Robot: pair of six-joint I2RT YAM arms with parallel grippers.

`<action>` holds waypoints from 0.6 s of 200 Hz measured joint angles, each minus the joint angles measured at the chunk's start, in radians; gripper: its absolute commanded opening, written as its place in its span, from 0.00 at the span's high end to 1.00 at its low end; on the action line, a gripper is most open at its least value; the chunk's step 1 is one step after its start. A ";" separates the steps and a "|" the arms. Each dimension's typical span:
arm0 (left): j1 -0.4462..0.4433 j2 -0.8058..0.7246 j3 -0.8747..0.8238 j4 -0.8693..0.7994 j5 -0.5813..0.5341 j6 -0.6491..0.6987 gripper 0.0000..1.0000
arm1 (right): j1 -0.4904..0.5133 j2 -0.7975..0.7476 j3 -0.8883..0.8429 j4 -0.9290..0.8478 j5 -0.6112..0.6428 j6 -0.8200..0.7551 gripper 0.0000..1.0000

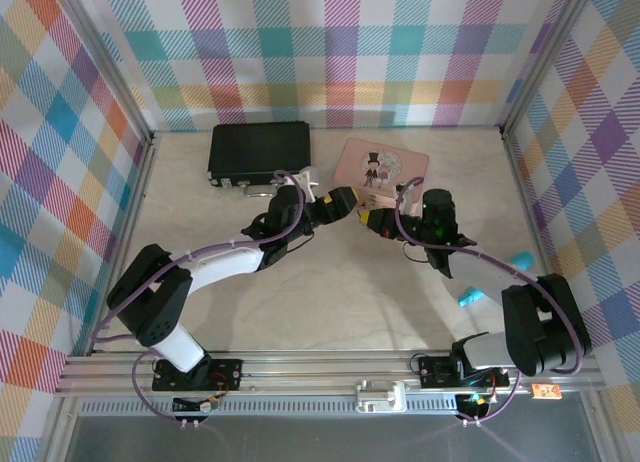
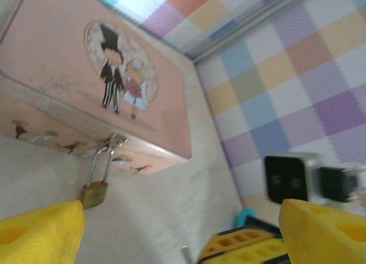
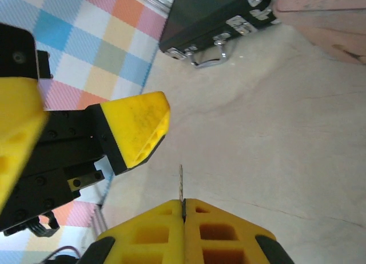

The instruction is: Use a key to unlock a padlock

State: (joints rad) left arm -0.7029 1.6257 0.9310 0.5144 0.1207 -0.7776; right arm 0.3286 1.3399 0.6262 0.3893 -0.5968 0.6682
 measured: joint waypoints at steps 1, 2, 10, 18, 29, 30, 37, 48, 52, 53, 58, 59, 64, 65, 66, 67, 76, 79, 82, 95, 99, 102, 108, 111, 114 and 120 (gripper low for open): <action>0.000 0.002 0.001 0.000 0.002 0.002 0.17 | 0.000 -0.003 0.002 -0.008 0.003 -0.005 1.00; 0.001 0.006 0.002 -0.001 0.005 0.005 0.17 | 0.000 -0.004 0.002 -0.012 0.003 -0.007 1.00; 0.002 0.038 0.010 0.000 0.033 0.006 0.19 | 0.000 -0.015 0.006 -0.048 0.008 -0.038 1.00; 0.002 0.069 0.016 0.003 0.060 0.000 0.20 | 0.000 -0.021 0.010 -0.079 0.008 -0.063 1.00; 0.002 0.105 0.017 0.015 0.090 -0.014 0.20 | 0.000 -0.023 0.016 -0.115 0.005 -0.092 1.00; 0.002 0.108 0.017 0.016 0.092 -0.016 0.20 | 0.000 -0.023 0.016 -0.117 0.005 -0.093 1.00; 0.002 0.126 0.017 0.023 0.107 -0.031 0.21 | 0.000 -0.023 0.016 -0.132 0.001 -0.108 1.00; 0.002 0.141 0.016 0.040 0.122 -0.052 0.25 | -0.001 -0.023 0.018 -0.150 -0.018 -0.121 1.00; 0.002 0.143 0.016 0.048 0.127 -0.063 0.26 | -0.002 -0.023 0.018 -0.153 -0.025 -0.126 1.00; 0.002 0.144 0.016 0.050 0.127 -0.064 0.27 | -0.002 -0.023 0.019 -0.154 -0.029 -0.128 1.00; 0.002 0.145 0.016 0.063 0.134 -0.074 0.30 | -0.002 -0.022 0.021 -0.156 -0.038 -0.130 1.00; 0.002 0.145 0.016 0.064 0.134 -0.076 0.31 | -0.002 -0.021 0.021 -0.158 -0.042 -0.131 1.00; 0.002 0.145 0.016 0.077 0.140 -0.082 0.35 | -0.003 -0.020 0.025 -0.160 -0.053 -0.131 1.00; 0.002 0.145 0.016 0.079 0.140 -0.086 0.35 | -0.003 -0.020 0.026 -0.160 -0.055 -0.131 1.00; 0.002 0.145 0.016 0.083 0.140 -0.089 0.36 | -0.004 -0.019 0.027 -0.161 -0.059 -0.131 1.00; 0.002 0.145 0.016 0.085 0.141 -0.089 0.37 | -0.004 -0.019 0.028 -0.161 -0.061 -0.131 1.00; 0.002 0.145 0.016 0.115 0.150 -0.099 0.41 | -0.009 -0.012 0.040 -0.161 -0.085 -0.130 1.00; 0.002 0.145 0.016 0.123 0.151 -0.111 0.42 | -0.009 -0.009 0.044 -0.159 -0.091 -0.129 1.00; 0.002 0.145 0.016 0.130 0.151 -0.111 0.44 | -0.009 -0.006 0.048 -0.158 -0.098 -0.127 1.00; 0.002 0.145 0.016 0.170 0.156 -0.135 0.49 | -0.014 0.006 0.062 -0.144 -0.127 -0.114 1.00; 0.002 0.145 0.016 0.177 0.156 -0.148 0.51 | -0.014 0.010 0.064 -0.138 -0.134 -0.106 1.00; 0.002 0.145 0.016 0.186 0.158 -0.150 0.51 | -0.016 0.012 0.064 -0.133 -0.138 -0.104 1.00; 0.002 0.145 0.016 0.199 0.159 -0.161 0.52 | -0.018 0.015 0.064 -0.121 -0.146 -0.092 1.00; 0.002 0.145 0.016 0.205 0.159 -0.165 0.52 | -0.020 0.017 0.064 -0.116 -0.150 -0.087 1.00; 0.002 0.145 0.016 0.212 0.159 -0.173 0.53 | -0.021 0.019 0.064 -0.107 -0.152 -0.077 1.00; 0.002 0.145 0.016 0.226 0.159 -0.183 0.54 | -0.023 0.024 0.062 -0.088 -0.156 -0.063 1.00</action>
State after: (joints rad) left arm -0.7013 1.7702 0.9470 0.7403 0.2802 -0.9607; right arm 0.3054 1.3640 0.6884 0.3012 -0.7528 0.6056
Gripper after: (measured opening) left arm 0.478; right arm 0.046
